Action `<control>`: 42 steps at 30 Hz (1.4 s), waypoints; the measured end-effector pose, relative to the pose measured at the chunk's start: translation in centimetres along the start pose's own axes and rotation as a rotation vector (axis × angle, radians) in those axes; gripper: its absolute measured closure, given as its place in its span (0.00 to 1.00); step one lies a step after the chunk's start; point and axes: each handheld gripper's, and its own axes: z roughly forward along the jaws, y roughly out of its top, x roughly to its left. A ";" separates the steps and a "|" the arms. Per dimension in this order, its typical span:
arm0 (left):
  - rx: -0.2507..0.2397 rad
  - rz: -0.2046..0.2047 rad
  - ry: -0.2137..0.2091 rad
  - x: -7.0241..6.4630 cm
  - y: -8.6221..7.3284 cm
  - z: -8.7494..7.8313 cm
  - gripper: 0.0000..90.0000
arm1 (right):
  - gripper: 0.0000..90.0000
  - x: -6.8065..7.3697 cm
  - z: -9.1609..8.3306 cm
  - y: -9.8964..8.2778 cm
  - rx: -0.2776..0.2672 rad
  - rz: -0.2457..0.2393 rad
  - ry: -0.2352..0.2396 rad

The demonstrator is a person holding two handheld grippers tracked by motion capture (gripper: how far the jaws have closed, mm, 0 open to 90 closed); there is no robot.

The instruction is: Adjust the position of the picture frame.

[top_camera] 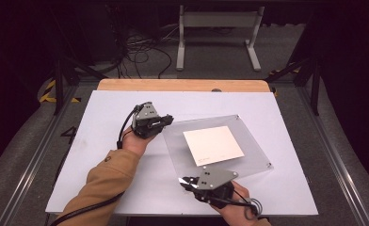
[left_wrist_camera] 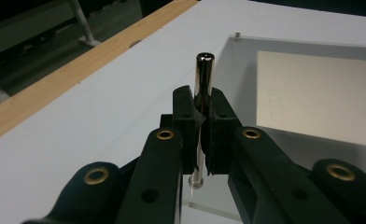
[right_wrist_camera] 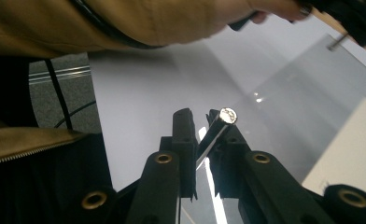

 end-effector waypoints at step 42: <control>0.075 -0.037 -0.099 -4.6 -4.8 -6.5 0.39 | 0.69 -6.2 -2.5 -5.1 -0.060 0.123 -0.060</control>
